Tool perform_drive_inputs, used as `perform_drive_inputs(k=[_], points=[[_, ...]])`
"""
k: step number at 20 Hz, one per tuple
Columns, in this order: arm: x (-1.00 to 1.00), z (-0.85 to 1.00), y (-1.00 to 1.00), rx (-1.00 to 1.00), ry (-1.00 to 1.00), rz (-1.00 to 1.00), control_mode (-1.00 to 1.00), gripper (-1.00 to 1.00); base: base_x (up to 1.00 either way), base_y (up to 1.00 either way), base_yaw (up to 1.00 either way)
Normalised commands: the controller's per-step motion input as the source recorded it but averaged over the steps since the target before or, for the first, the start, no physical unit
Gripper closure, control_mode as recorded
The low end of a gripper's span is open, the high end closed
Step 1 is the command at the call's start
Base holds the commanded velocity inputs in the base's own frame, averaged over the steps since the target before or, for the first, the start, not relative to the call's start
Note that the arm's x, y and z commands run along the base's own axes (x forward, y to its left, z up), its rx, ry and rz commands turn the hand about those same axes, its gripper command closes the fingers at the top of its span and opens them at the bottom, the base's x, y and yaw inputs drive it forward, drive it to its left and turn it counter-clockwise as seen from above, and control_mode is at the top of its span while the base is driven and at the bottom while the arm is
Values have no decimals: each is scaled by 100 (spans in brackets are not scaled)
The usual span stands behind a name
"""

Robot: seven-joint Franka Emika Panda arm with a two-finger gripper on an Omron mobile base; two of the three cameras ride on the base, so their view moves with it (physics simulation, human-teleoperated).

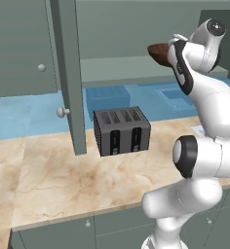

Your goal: Pick up the bowls from the cabinet and place each bowl in front of a stool on the dining counter.

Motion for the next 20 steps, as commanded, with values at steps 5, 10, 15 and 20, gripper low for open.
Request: perform_drive_inputs(k=[5,10,15,20], points=[[2,0,-8,0,1,0,-100,-100,0,0,0],[0,-2,-3,0,3,0,-100,-100,0,0,0],[5,-9,0,0,10,0,-100,-100,0,0,0],[5,-5,0,0,12,-1,-100,-100,0,0,0]])
